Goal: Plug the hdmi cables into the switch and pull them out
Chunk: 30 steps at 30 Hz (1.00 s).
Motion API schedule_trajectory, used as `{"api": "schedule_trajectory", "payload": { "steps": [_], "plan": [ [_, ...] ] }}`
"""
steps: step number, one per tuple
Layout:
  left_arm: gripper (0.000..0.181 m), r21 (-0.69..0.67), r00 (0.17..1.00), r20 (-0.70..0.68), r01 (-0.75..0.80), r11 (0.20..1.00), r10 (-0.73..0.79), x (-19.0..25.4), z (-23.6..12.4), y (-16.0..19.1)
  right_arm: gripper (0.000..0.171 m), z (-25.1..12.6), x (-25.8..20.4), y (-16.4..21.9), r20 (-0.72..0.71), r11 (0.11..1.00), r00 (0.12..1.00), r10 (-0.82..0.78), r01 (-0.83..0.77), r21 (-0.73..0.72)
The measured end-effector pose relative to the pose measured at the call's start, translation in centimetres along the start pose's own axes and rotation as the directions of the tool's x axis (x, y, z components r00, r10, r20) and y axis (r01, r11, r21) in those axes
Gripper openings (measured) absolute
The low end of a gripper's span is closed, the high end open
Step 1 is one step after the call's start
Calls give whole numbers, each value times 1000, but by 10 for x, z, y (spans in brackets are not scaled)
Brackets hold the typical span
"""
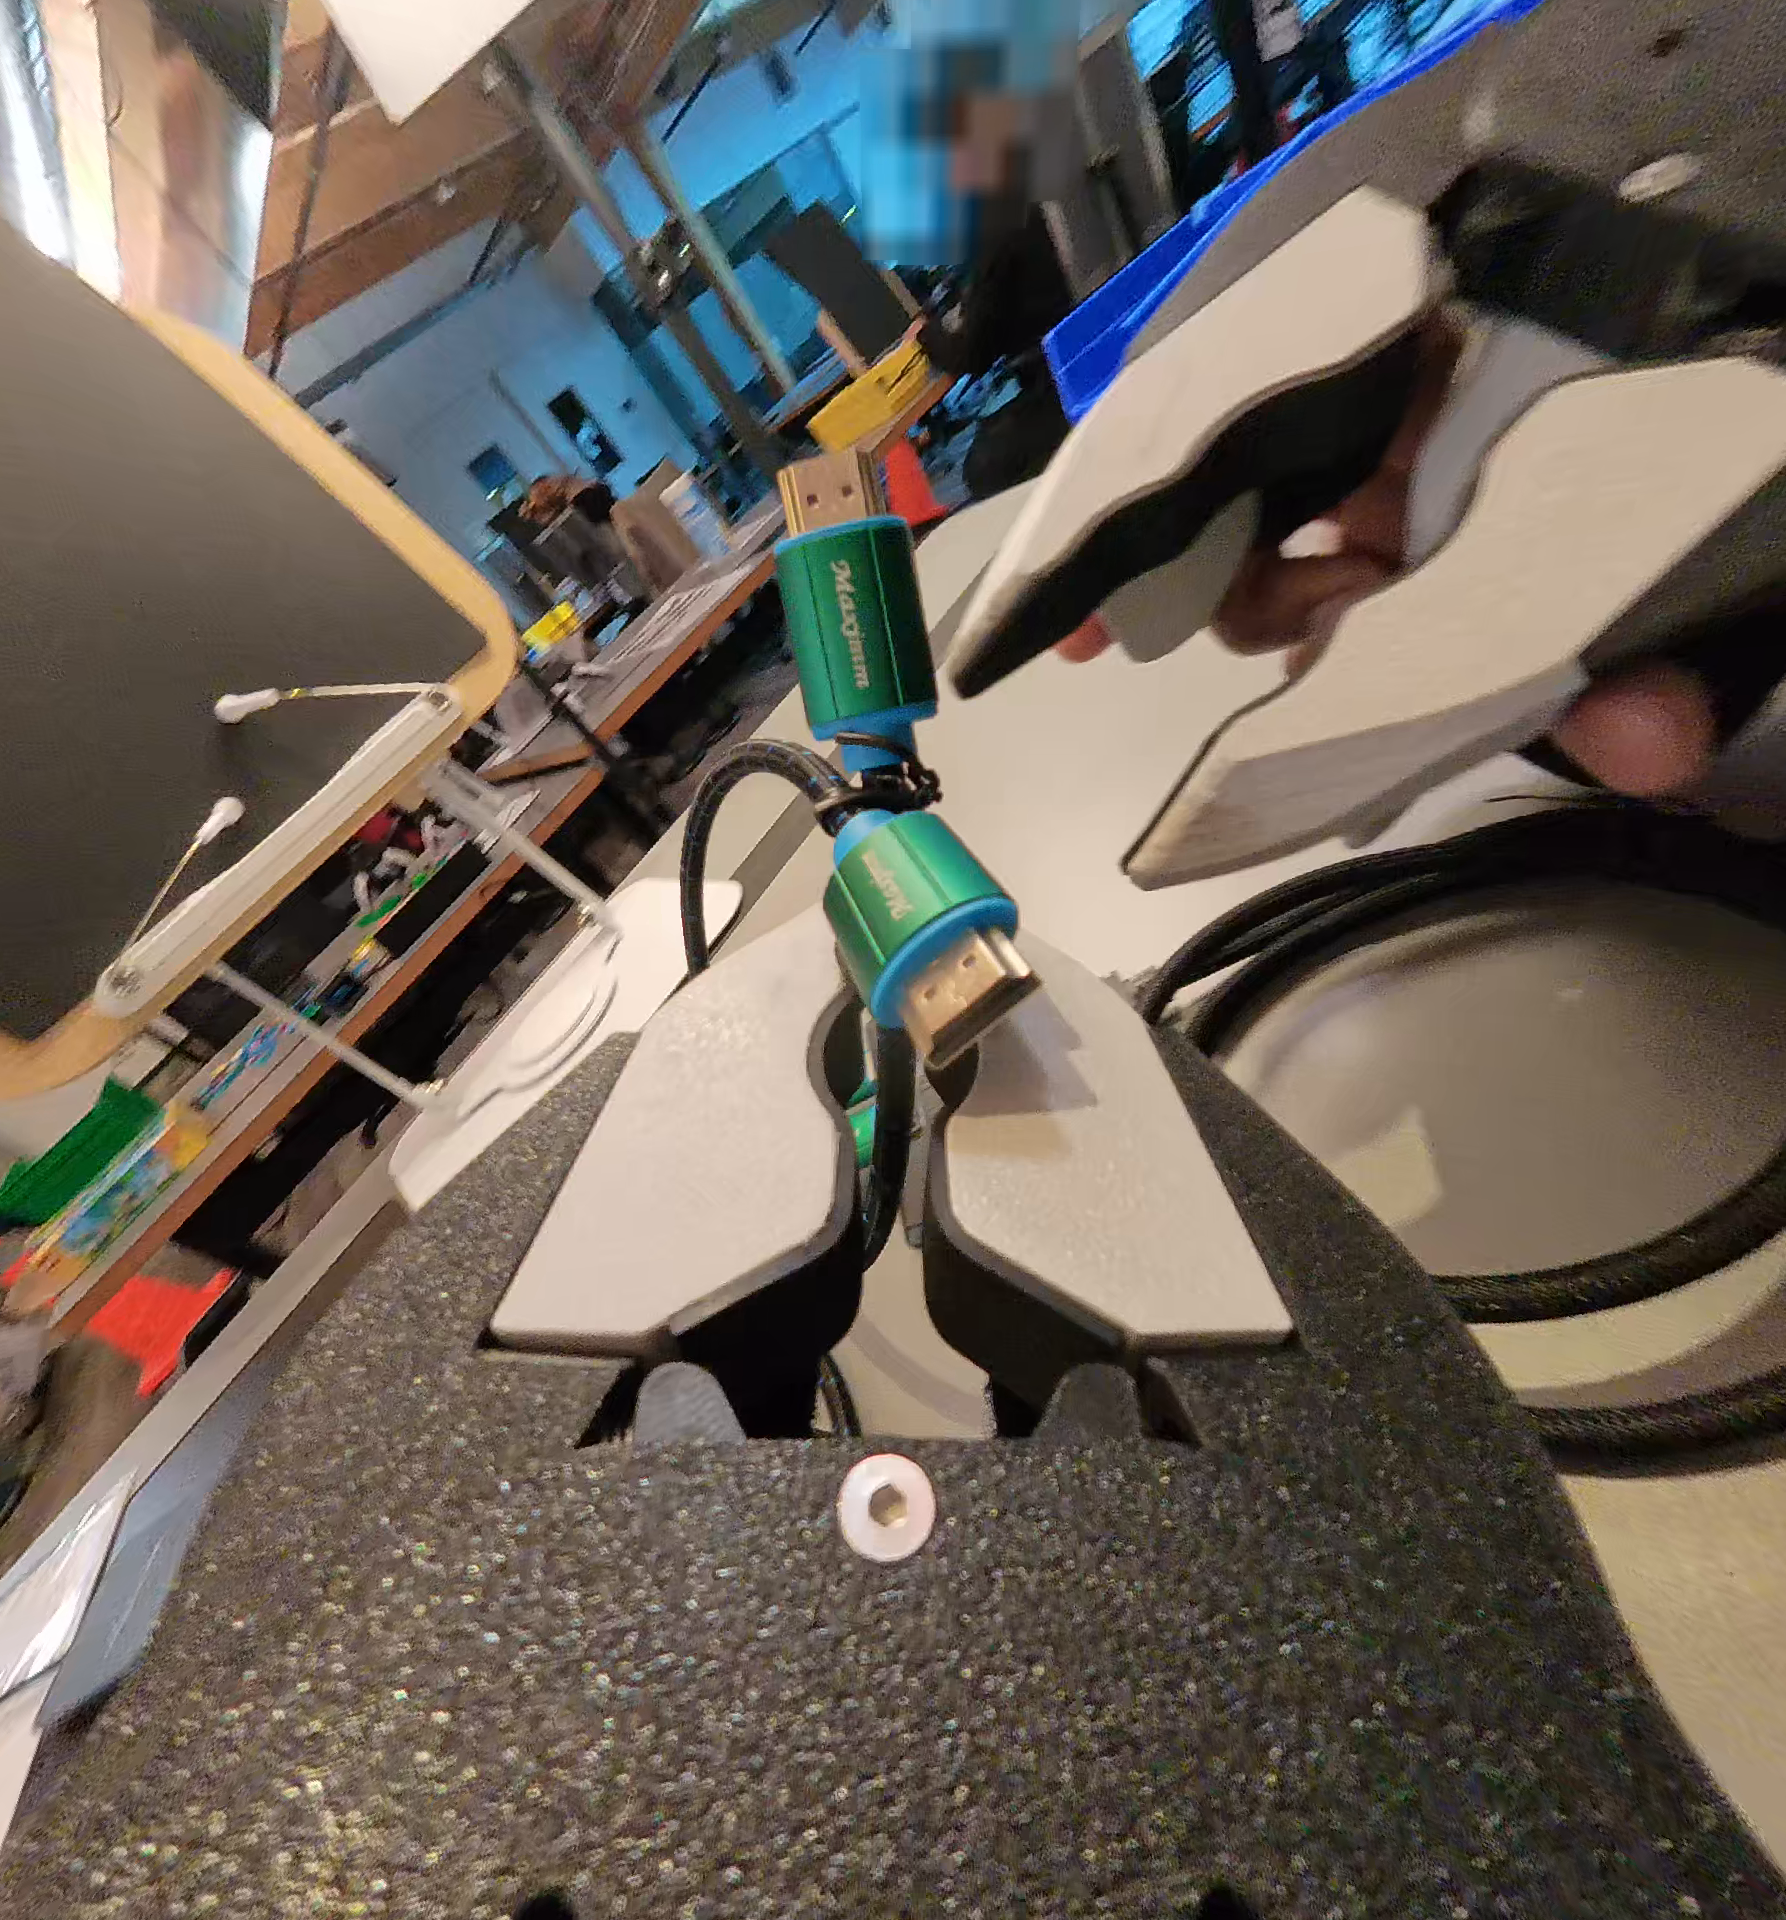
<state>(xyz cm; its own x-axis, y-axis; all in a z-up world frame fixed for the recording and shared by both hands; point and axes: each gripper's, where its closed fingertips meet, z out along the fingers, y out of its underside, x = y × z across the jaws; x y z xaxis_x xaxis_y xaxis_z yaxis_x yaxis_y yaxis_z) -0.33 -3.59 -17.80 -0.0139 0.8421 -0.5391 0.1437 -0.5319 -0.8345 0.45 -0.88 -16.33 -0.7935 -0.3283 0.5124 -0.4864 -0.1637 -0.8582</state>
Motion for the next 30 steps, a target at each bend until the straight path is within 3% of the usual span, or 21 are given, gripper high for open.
{"api": "schedule_trajectory", "payload": {
  "steps": [7, 16, 21, 26, 30],
  "plan": [
    [6, 98, 957, -265, -95, 991, 118, 41, -12, -12, 60, -8, -14, -11, 97, 987, 984, -148, 141, 82],
    [7, 131, 889, -430, -107, 986, 154, 65, -26, -11, 31, -12, -48, -11, 301, 993, 949, -93, 68, 94],
    [8, 118, 891, -429, -108, 987, 149, 64, -26, -8, 22, -12, -47, -10, 314, 996, 947, -63, 39, 83],
    [44, 146, 921, -368, -81, 986, 131, 49, -29, -15, 22, -8, -36, -3, 251, 997, 965, -73, 64, 41],
    [41, 158, 934, -290, -167, 973, 208, 39, -31, -19, 22, -8, -34, -3, 233, 997, 969, -80, 73, 37]
  ]
}}
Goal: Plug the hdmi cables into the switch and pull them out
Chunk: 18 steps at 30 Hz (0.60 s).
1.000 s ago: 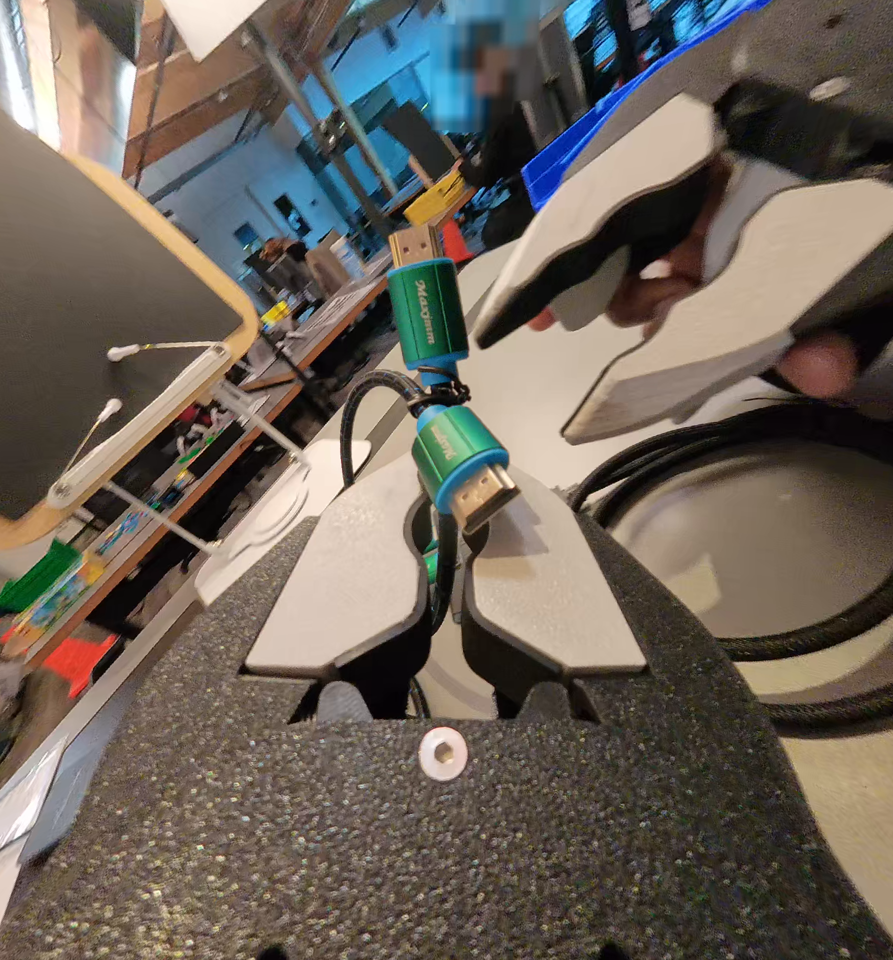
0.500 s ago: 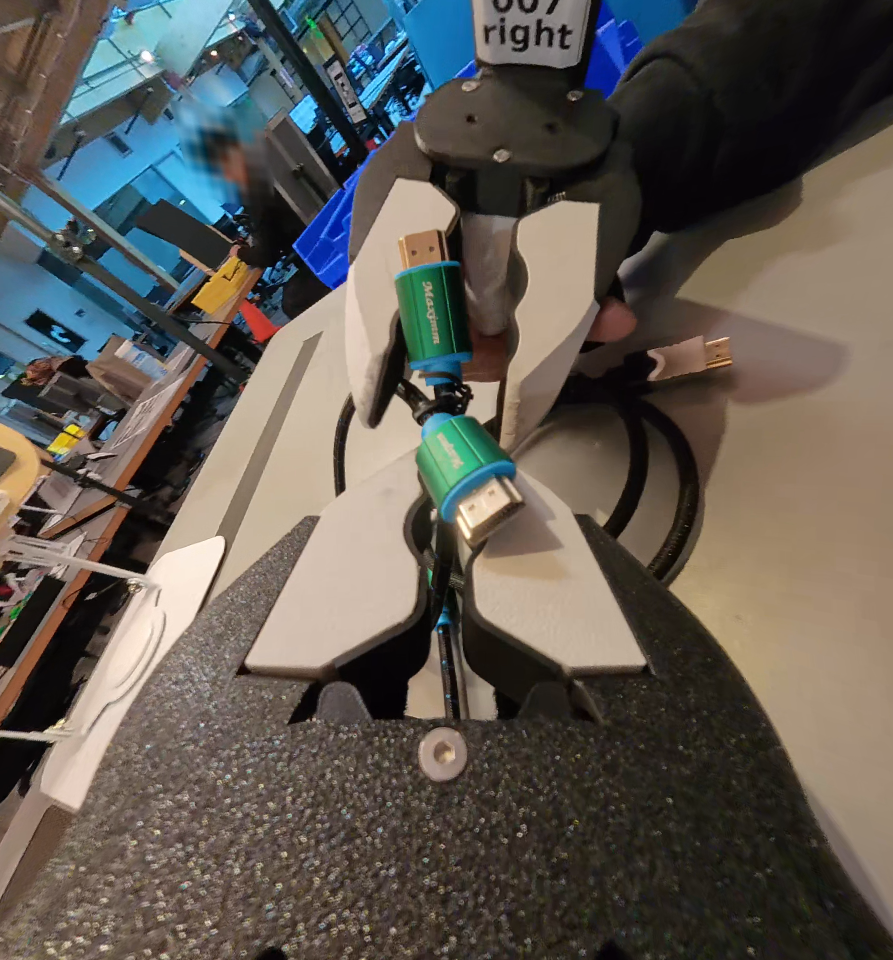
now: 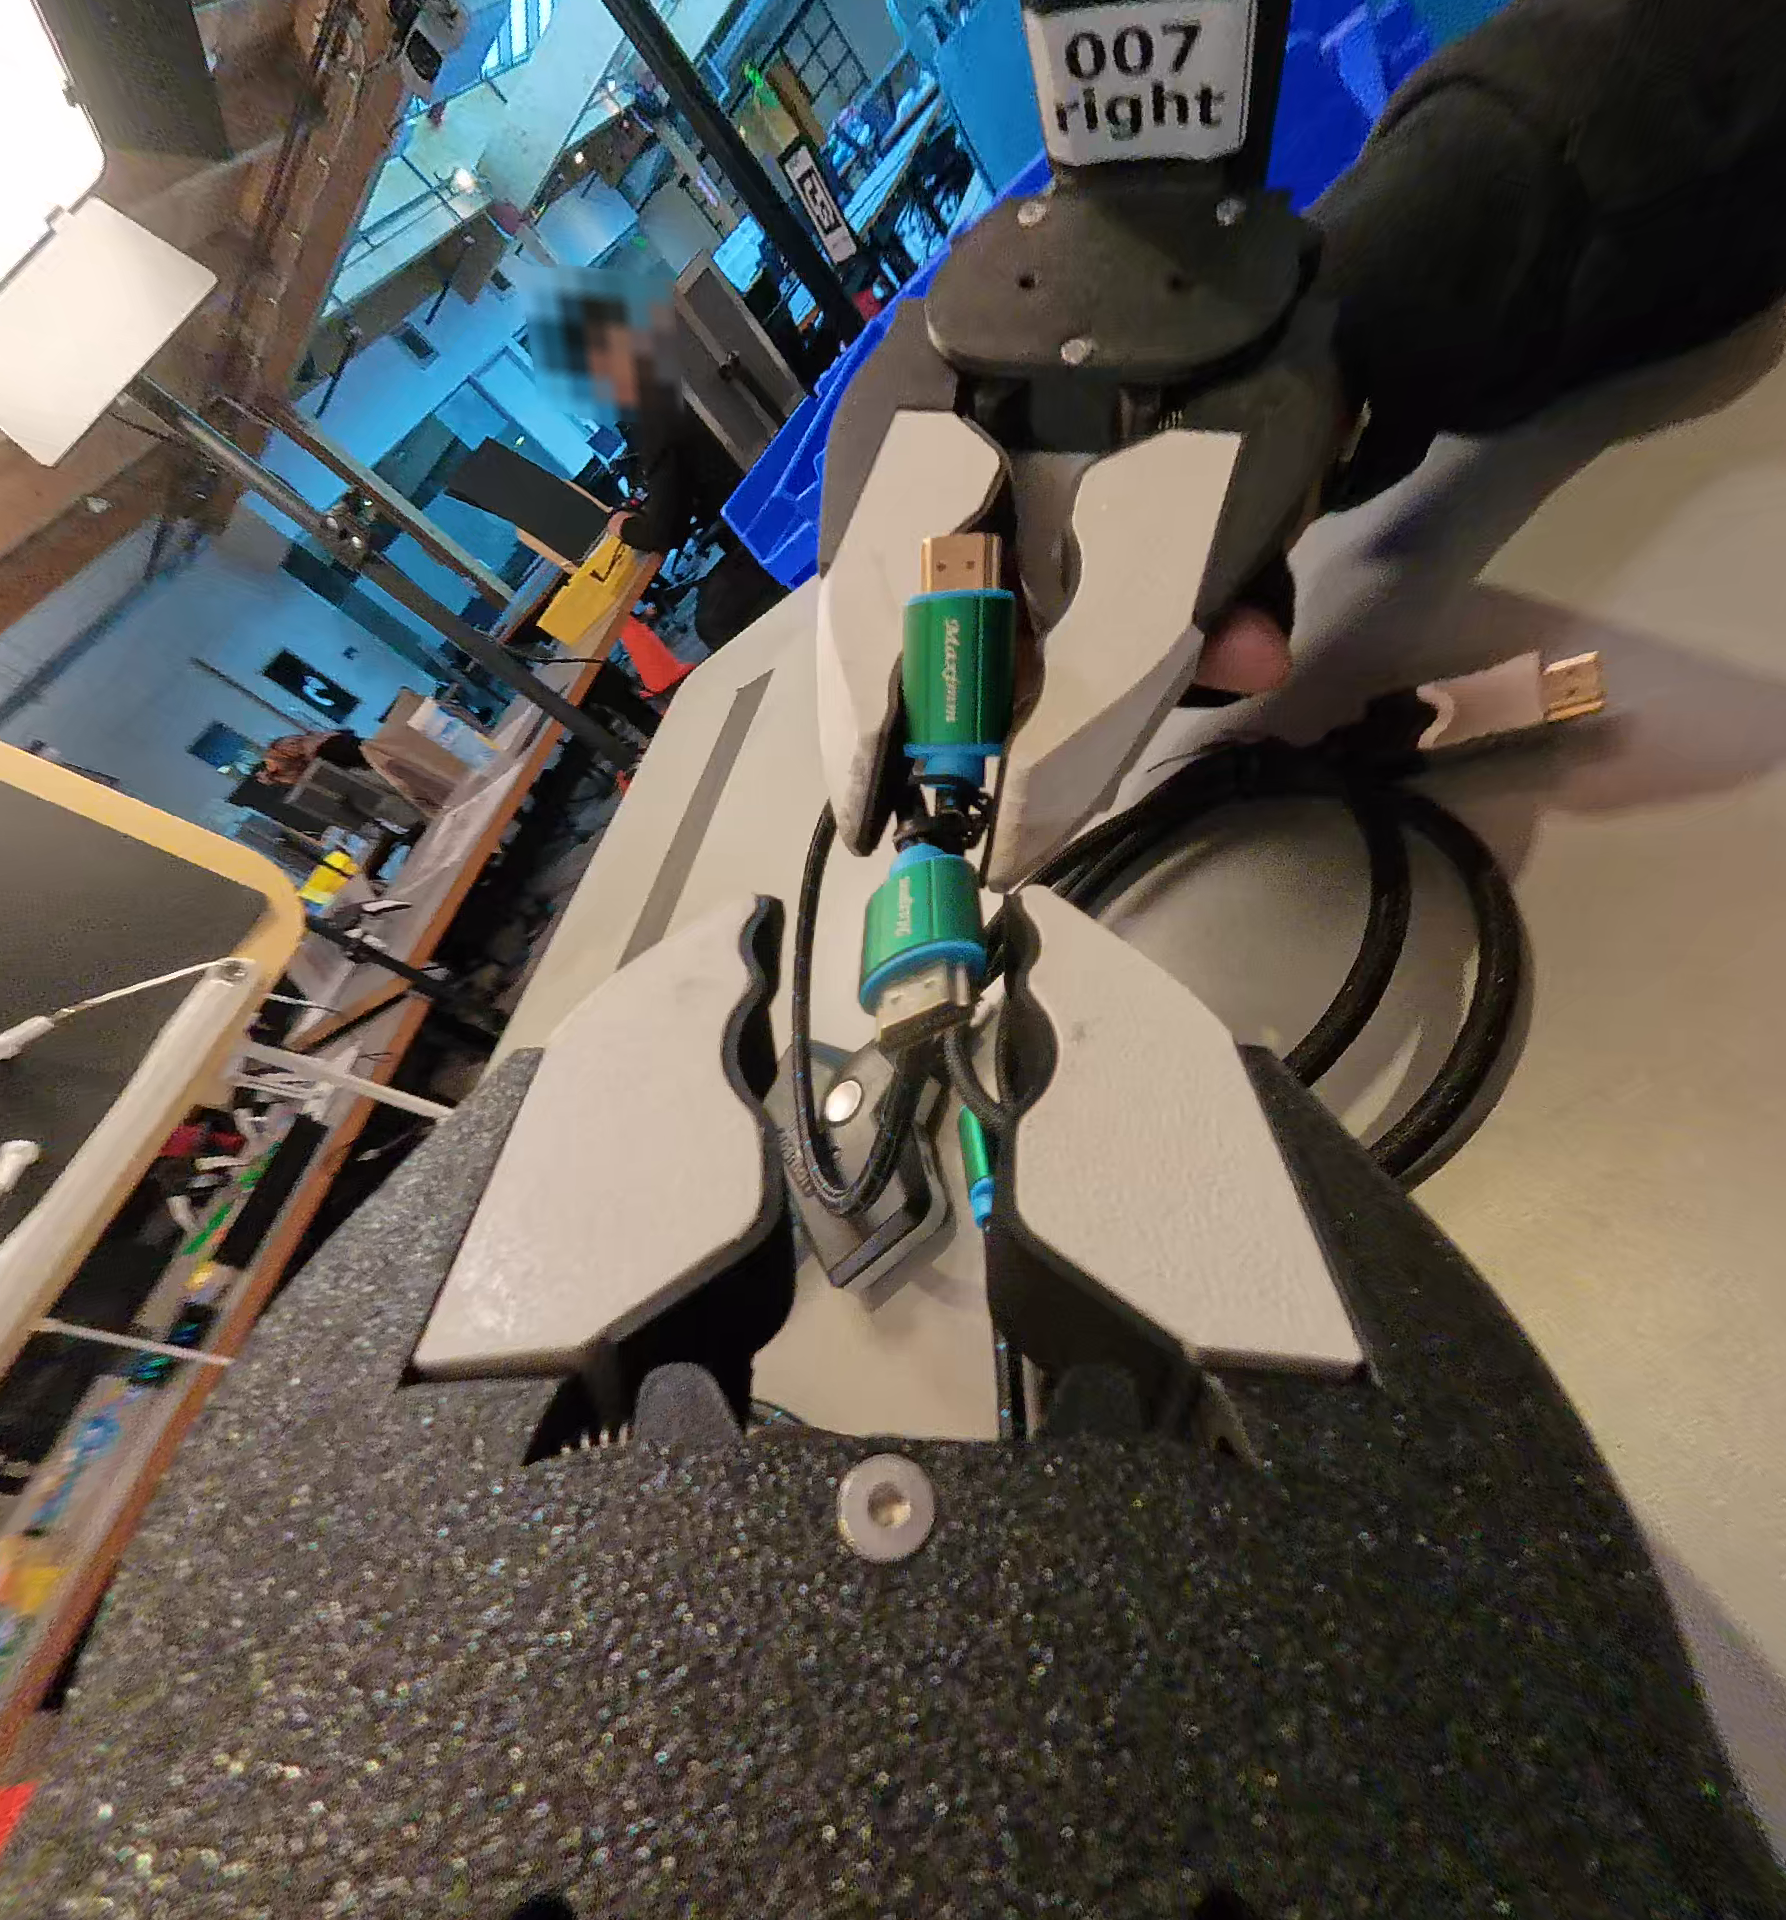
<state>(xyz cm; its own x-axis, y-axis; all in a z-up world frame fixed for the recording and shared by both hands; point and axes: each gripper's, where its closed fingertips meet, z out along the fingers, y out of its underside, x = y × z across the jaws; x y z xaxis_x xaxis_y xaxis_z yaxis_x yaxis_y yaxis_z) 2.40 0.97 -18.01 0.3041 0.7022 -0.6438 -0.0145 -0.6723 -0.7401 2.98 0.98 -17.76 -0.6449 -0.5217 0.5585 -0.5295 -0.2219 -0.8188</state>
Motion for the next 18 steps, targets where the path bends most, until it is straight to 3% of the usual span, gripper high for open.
{"api": "schedule_trajectory", "payload": {
  "steps": [7, 18],
  "plan": [
    [18, -30, 994, 8, -108, 994, 108, 5, 1, 0, 22, 0, 0, 1, -6, 999, 1000, -30, 30, -13],
    [17, 36, 993, -93, -68, 997, 71, 18, -1, -12, 36, -2, -20, -4, 94, 986, 983, -160, 163, -29]
  ]
}}
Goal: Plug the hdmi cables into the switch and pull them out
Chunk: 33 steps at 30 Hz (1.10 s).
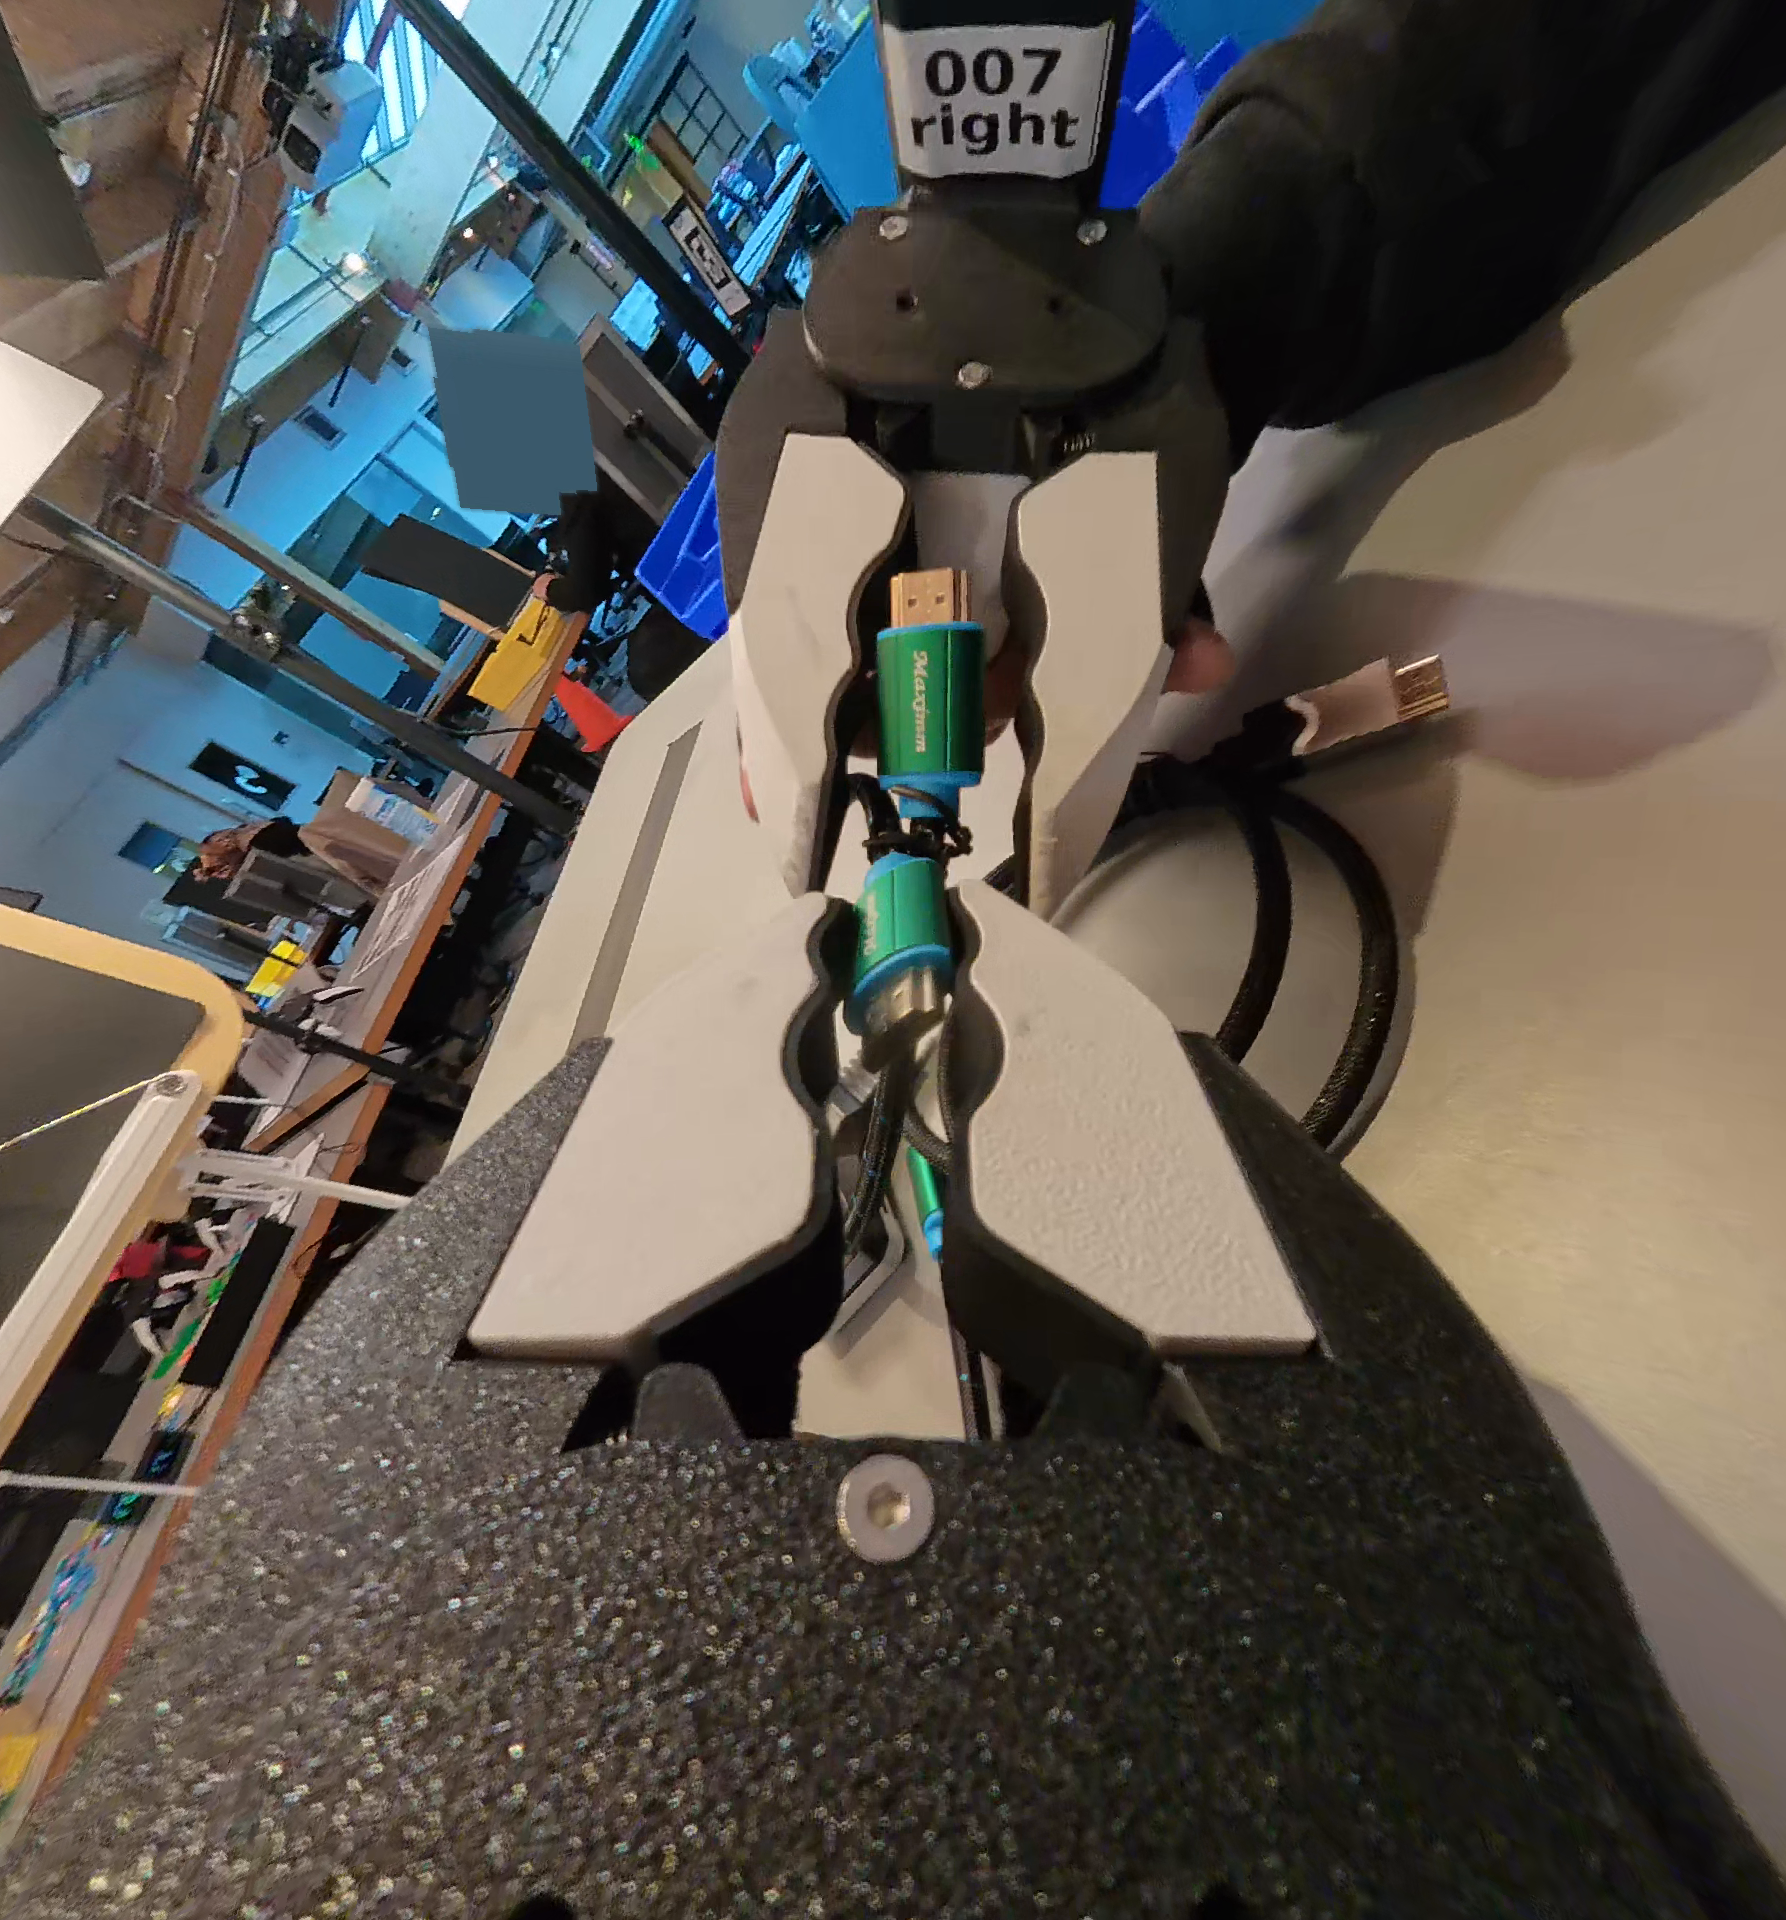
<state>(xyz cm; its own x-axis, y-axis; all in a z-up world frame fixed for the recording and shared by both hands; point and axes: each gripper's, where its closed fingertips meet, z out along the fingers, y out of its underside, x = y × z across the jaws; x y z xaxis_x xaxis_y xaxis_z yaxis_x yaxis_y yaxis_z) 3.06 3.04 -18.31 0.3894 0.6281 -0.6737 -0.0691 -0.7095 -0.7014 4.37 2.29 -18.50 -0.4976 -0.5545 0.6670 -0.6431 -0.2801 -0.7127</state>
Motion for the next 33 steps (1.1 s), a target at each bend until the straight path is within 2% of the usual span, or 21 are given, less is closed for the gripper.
{"api": "schedule_trajectory", "payload": {
  "steps": [6, 10, 24, 27, 29, 33],
  "plan": [
    [16, 65, 996, -44, 82, 995, -79, 2, -4, -7, 21, -1, 2, -6, -26, 1000, 1000, -6, 7, 25],
    [16, 120, 989, -68, 137, 983, -130, 0, -8, -12, 19, -2, 2, -12, -18, 999, 1000, 8, -7, 48],
    [15, 133, 978, -53, 205, 970, -200, -13, -21, -4, 7, -10, 19, 0, -41, 992, 994, 102, -99, 73],
    [15, 131, 978, -29, 209, 969, -207, -17, -21, -2, 19, -11, 23, 7, -64, 995, 993, 98, -96, 39],
    [15, 110, 978, 37, 202, 973, -207, -28, -22, 1, 30, -13, 26, 12, -83, 998, 994, 70, -70, -4],
    [14, 47, 963, 138, 227, 973, -231, -45, -23, 7, 46, -16, 39, 6, -205, 992, 973, -101, 84, -89]
  ]
}}
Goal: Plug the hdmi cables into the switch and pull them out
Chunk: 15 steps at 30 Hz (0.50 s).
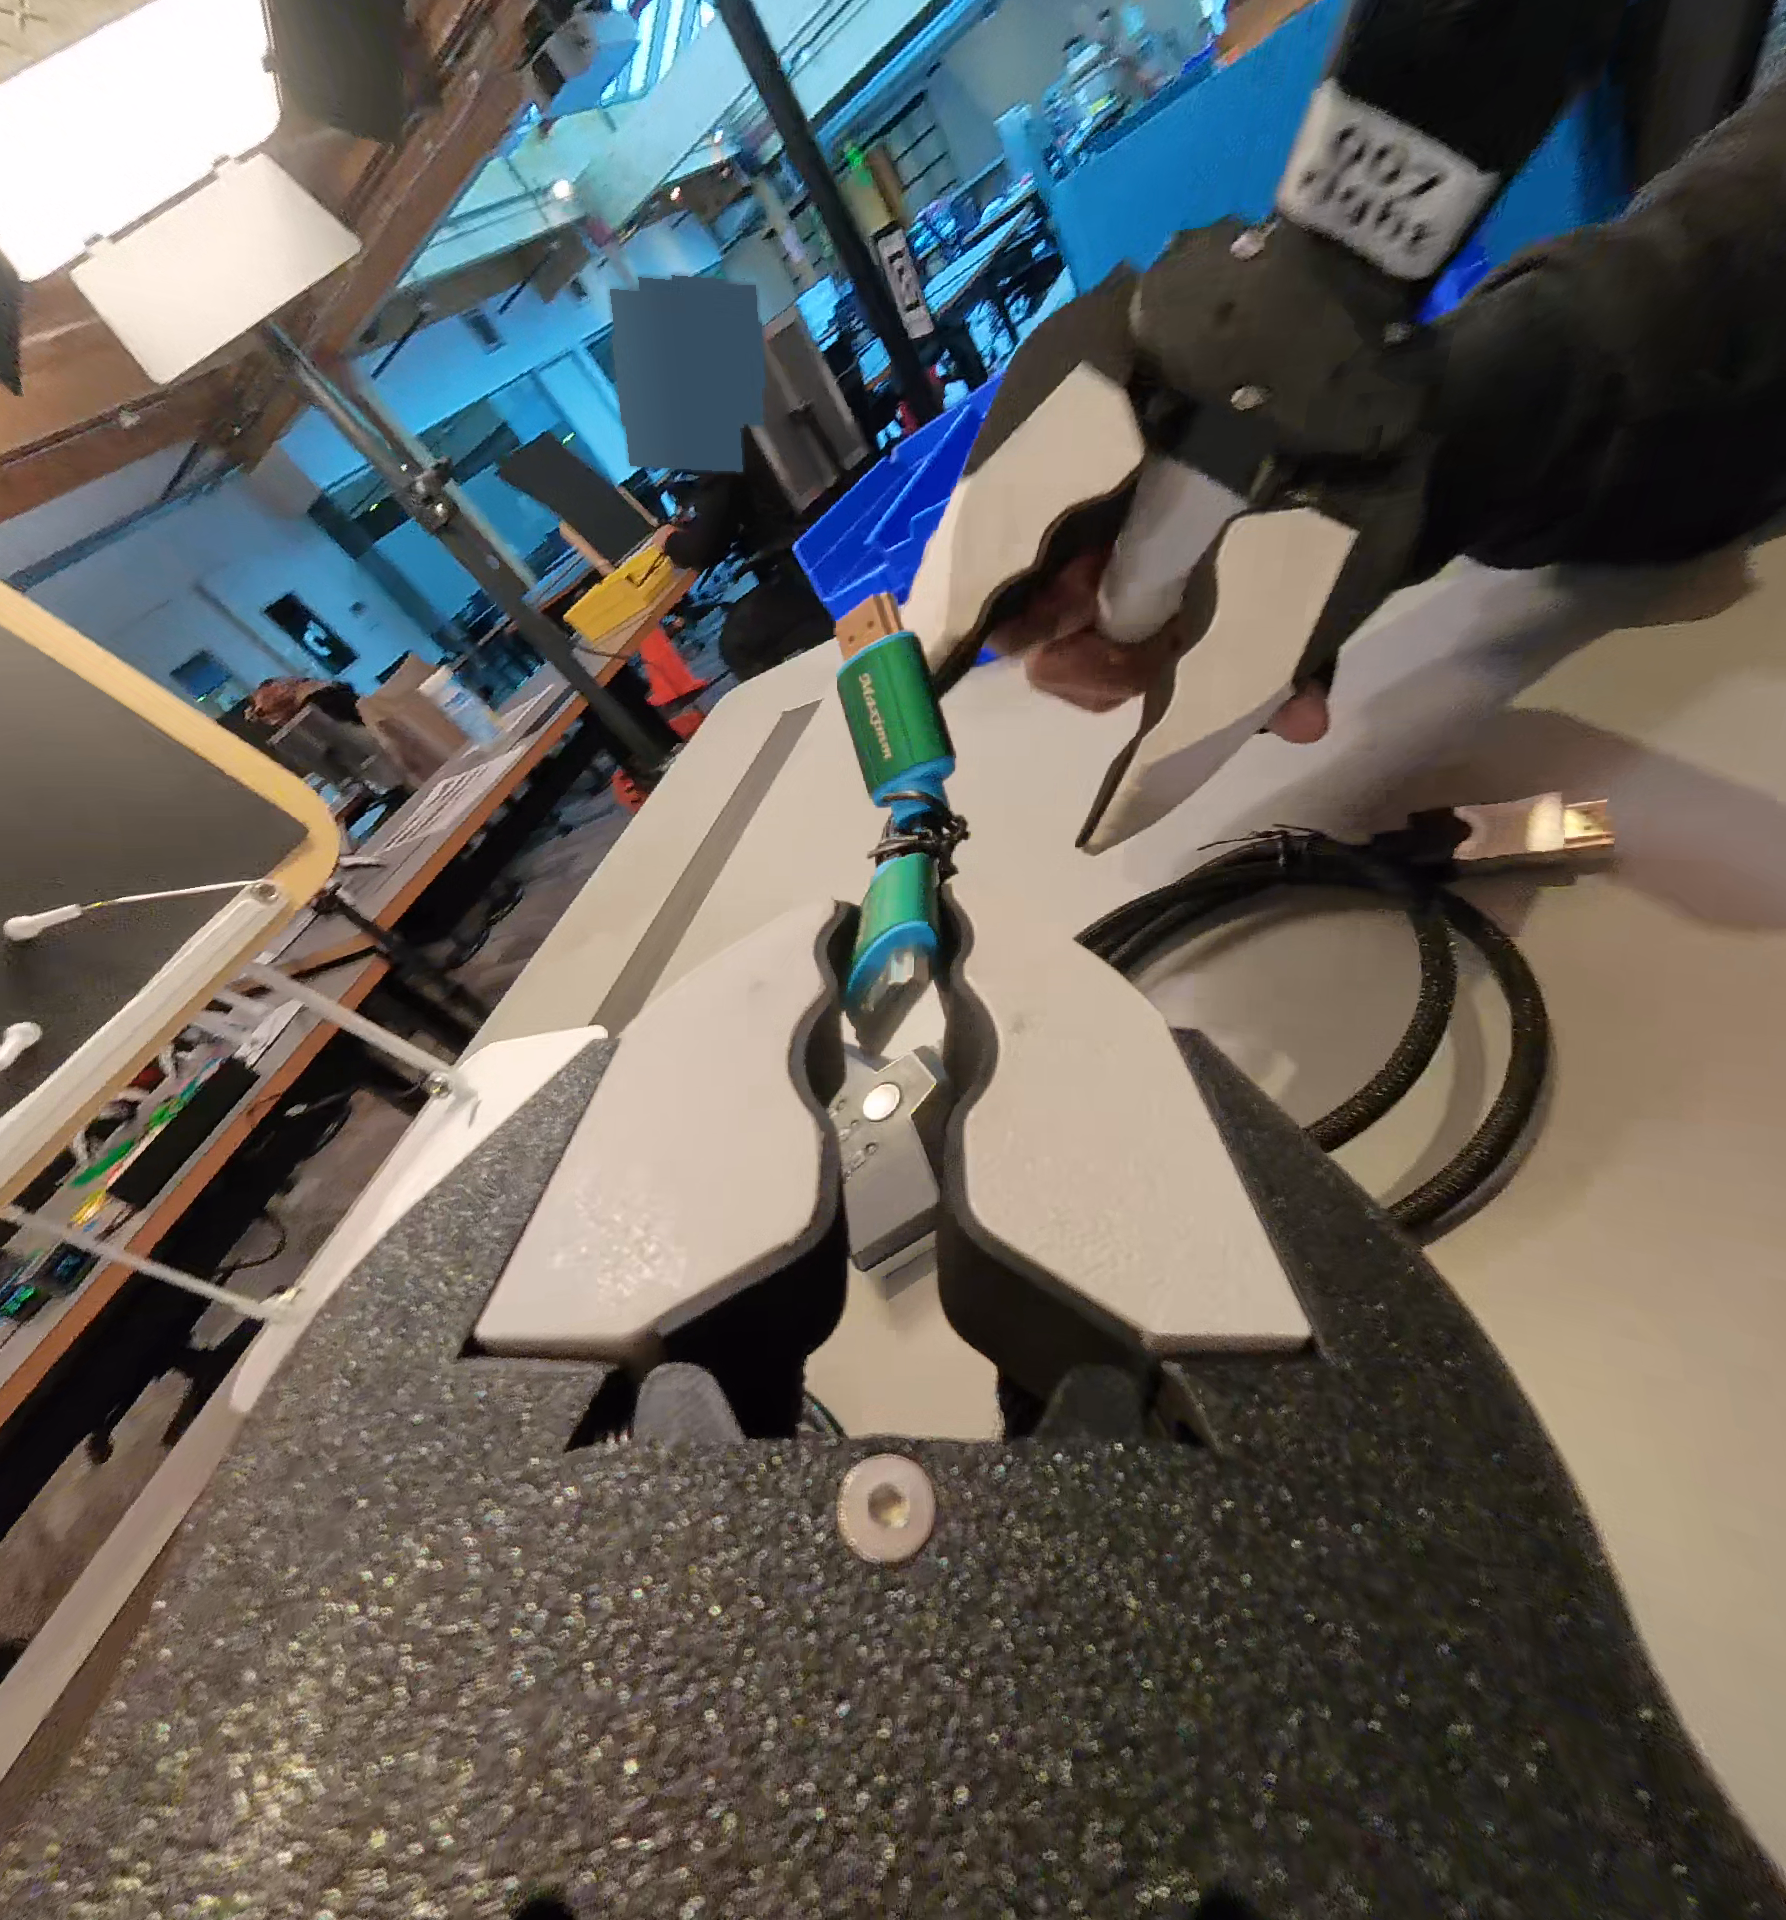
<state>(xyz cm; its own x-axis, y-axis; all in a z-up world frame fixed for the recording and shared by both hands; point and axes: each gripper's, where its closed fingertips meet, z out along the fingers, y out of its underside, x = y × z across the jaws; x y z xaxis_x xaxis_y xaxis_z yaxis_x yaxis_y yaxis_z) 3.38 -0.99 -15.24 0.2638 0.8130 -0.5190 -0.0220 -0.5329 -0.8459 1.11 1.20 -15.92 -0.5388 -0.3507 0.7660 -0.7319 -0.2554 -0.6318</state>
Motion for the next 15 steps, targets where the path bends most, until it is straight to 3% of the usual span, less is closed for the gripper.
{"api": "schedule_trajectory", "payload": {
  "steps": [6, 15],
  "plan": [
    [14, -79, 993, 67, -96, 992, 102, -3, 4, -6, 55, -2, 13, -20, -149, 972, 962, -230, 220, -83],
    [13, -136, 965, 55, -248, 959, 257, 11, 12, -16, 41, 6, 4, -34, -100, 954, 954, -283, 268, -137]
  ]
}}
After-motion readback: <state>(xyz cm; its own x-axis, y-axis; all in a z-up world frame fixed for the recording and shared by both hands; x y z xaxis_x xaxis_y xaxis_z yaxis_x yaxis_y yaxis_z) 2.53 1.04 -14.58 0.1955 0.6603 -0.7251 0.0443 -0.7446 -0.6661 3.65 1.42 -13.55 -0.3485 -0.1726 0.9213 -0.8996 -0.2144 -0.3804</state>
